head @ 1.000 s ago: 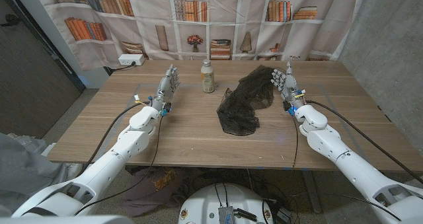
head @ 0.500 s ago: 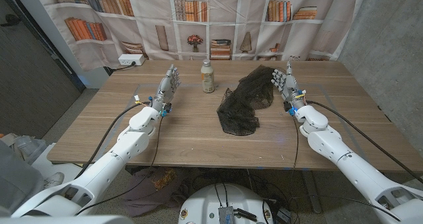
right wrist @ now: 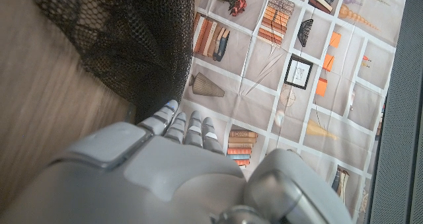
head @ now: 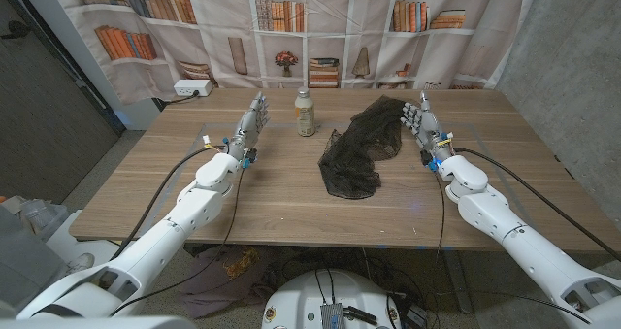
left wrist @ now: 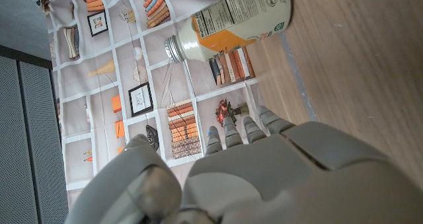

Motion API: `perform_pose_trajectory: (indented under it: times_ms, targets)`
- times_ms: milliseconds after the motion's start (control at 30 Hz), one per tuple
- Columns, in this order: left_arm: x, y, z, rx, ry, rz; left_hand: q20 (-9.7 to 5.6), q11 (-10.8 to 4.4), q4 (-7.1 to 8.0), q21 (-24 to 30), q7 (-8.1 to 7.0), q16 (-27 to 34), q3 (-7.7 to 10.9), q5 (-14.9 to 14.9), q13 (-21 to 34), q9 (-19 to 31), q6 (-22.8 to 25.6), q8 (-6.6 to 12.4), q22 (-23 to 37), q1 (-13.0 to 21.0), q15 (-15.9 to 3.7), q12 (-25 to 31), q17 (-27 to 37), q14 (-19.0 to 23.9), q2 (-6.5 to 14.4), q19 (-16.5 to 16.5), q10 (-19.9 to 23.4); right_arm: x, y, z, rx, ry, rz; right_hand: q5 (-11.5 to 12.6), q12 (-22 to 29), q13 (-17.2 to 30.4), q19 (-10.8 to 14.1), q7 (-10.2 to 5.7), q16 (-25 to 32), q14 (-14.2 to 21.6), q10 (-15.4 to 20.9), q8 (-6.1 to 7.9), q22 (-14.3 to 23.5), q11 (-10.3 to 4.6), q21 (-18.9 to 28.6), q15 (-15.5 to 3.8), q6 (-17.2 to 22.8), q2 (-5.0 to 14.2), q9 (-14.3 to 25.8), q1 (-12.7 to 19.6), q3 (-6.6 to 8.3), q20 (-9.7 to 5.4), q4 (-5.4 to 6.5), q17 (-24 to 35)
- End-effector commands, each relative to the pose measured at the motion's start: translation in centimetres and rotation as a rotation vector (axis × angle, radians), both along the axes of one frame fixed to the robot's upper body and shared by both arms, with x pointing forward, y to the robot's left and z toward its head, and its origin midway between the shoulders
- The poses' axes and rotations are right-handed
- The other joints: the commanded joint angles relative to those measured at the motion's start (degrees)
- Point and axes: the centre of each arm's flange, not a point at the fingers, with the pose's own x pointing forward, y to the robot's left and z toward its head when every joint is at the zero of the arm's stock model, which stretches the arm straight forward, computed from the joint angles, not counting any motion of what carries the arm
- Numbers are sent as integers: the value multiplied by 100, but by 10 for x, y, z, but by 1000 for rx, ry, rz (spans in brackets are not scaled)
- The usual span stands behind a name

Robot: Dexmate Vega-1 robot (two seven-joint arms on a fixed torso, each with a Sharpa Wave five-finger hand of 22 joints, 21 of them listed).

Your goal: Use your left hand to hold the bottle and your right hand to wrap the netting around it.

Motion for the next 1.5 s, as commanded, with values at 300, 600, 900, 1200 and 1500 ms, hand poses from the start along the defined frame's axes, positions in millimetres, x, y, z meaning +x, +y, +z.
perform_pose_trajectory:
  times_ms: [300,600,900,1200,1500]
  targets:
    - [-12,12,40,231,-61,130,380,-22,-400,279,-21,77,233,-6,40,24,117,6,71,650,37,-80,9,527,206,847,-65,-1,-2,14,-14,-38,-51,18,2,6,6,27,23,-37,-54,33,20,21,-14,24,-48,2,25,176,31,47,-98,18]
    - [-16,19,57,357,-74,209,502,-125,-619,416,-287,248,418,-51,59,34,107,-23,142,1020,-68,-37,62,1275,372,1173,102,-1,-1,13,-18,-25,-60,10,8,6,51,42,26,-40,-65,37,22,33,-2,41,-55,-4,25,245,50,48,-142,17]
    - [-21,19,78,492,-98,254,530,-177,-591,431,-128,234,101,-74,80,50,157,-9,169,745,-71,63,129,1374,-83,1193,395,-3,1,10,-25,-14,-57,-6,29,7,270,52,38,-18,-53,40,37,35,73,55,-60,-16,26,329,70,-15,-197,16]
    - [-22,18,88,533,-144,320,508,-273,-629,530,-438,299,-27,32,102,41,729,149,182,742,-53,146,170,1708,-246,1430,699,-5,1,11,-25,-19,-59,-36,61,6,654,52,106,186,-5,53,97,8,220,5,-26,-29,27,379,75,-117,-237,21]
    - [-28,7,100,648,-204,435,491,-312,-959,852,-449,295,192,110,115,43,675,50,215,1413,-458,-2,203,1967,-85,2169,436,-4,2,12,-15,-25,-50,-45,70,6,696,60,121,260,15,57,115,-7,237,-18,-9,-28,27,383,74,-99,-242,24]
